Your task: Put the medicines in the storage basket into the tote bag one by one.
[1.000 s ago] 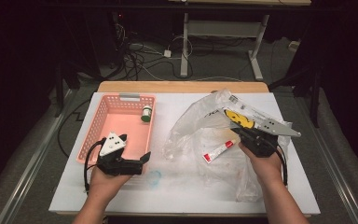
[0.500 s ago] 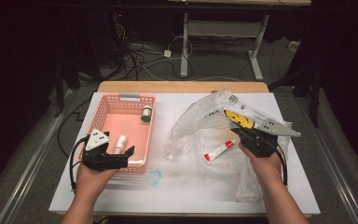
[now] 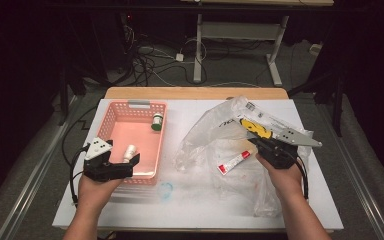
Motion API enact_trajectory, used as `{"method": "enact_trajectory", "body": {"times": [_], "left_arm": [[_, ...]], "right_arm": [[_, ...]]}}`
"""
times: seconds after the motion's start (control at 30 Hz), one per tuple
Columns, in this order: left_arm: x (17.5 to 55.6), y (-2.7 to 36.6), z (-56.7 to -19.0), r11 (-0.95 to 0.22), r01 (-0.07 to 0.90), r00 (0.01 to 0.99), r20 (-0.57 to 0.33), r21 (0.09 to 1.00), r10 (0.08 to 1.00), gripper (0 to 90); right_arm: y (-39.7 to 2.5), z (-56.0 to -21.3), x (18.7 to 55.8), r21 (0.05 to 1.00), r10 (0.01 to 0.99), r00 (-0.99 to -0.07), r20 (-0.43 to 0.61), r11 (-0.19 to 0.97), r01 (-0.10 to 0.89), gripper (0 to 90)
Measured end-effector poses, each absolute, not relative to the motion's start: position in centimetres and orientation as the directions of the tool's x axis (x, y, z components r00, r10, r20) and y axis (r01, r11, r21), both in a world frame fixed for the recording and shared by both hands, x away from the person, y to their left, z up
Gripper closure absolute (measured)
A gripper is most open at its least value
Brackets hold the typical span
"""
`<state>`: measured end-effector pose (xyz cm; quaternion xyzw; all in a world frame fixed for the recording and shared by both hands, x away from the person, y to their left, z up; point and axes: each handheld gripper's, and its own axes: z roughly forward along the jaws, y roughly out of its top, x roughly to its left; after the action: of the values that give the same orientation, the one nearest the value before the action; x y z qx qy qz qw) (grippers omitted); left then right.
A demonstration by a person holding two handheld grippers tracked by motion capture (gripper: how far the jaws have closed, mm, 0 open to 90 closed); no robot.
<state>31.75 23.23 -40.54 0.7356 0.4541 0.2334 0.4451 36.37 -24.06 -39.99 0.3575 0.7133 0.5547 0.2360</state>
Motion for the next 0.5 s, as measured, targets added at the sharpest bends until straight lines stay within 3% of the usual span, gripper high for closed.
{"method": "enact_trajectory", "body": {"times": [0.5], "left_arm": [[36.7,20.5,-38.7,-0.165,0.479,0.508,-0.119,0.862,0.853,0.0]], "right_arm": [[-24.0,-39.9,36.4,0.961,0.771,-0.635,0.05,0.136,0.241,90.0]]}}
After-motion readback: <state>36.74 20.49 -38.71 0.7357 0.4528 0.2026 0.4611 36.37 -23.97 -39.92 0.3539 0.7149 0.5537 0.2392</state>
